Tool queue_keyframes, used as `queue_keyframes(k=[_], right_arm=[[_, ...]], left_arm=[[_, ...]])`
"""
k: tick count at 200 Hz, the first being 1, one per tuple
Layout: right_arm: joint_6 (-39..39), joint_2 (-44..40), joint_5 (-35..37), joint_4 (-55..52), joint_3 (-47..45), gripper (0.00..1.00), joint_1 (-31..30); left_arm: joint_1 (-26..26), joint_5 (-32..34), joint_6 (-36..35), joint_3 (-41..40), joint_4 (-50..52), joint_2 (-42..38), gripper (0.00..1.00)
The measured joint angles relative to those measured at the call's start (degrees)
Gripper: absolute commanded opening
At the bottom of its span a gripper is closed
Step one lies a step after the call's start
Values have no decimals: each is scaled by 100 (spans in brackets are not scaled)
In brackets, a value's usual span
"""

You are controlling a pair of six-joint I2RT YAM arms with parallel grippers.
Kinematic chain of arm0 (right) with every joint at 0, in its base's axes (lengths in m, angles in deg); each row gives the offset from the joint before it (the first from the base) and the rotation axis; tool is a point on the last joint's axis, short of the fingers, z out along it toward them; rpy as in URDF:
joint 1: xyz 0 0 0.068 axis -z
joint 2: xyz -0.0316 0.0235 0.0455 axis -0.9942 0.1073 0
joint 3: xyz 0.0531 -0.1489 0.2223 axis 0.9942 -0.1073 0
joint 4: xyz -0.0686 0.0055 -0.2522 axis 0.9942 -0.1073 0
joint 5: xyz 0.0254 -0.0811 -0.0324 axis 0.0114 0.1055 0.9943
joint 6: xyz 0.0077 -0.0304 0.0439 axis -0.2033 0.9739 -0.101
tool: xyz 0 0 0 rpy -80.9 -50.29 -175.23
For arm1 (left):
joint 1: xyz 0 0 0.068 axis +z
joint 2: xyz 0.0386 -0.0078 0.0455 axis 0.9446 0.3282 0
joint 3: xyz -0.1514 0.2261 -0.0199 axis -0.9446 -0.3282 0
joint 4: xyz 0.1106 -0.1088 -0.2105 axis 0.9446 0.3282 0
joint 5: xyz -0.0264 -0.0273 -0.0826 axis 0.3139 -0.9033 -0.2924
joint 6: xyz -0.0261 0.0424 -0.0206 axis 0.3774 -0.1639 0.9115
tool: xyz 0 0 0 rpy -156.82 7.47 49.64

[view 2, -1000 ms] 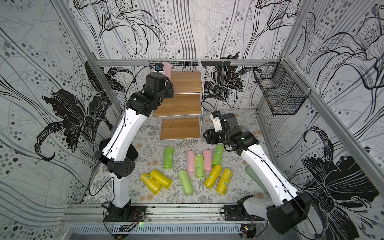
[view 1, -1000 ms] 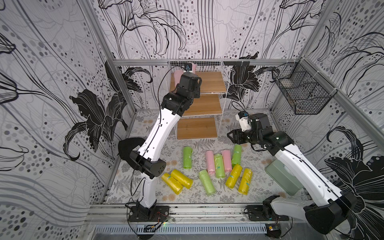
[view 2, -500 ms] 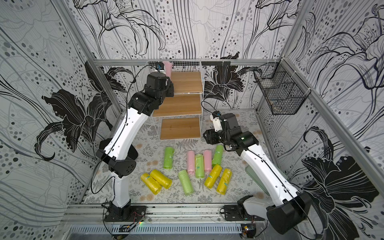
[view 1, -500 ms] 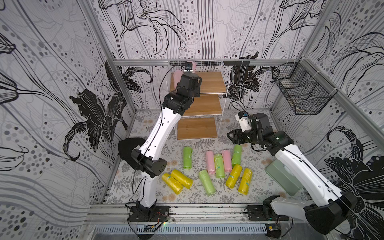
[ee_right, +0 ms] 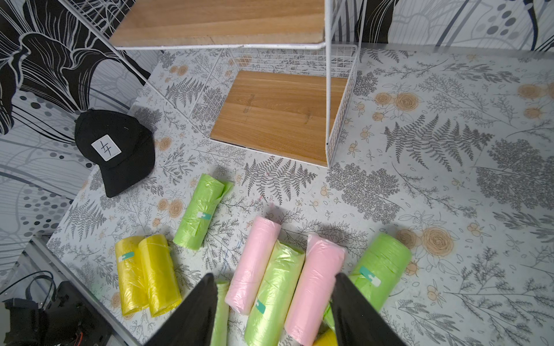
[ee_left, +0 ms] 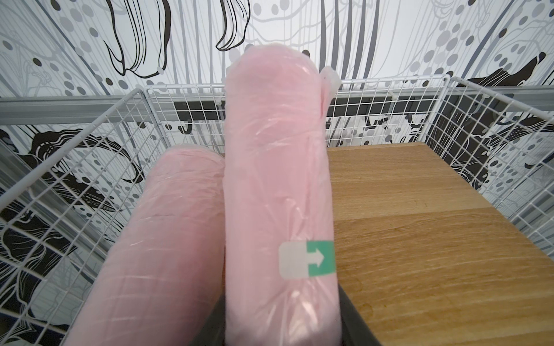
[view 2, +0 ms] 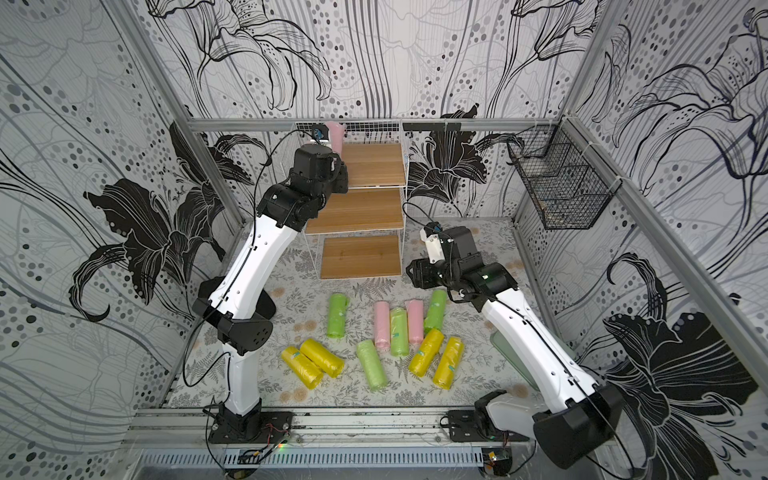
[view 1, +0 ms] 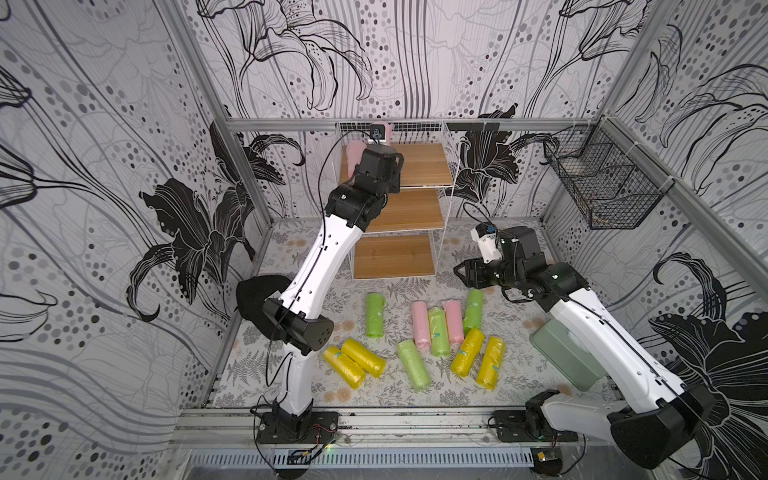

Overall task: Sort the rolls of trash bags by color and place them on the shelf
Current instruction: Place the roll of trash bags on the shelf.

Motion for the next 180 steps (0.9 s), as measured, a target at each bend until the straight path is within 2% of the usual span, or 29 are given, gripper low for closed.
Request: queue_keyframes(k=[99,180], right_arm=[[0,0,-42,-2,-9,64,0],[2,0,-42,-2,-11,64,0]], left_arm=[[4,4,0,0,85,46,49],[2,157,17,-17,72,66,47]])
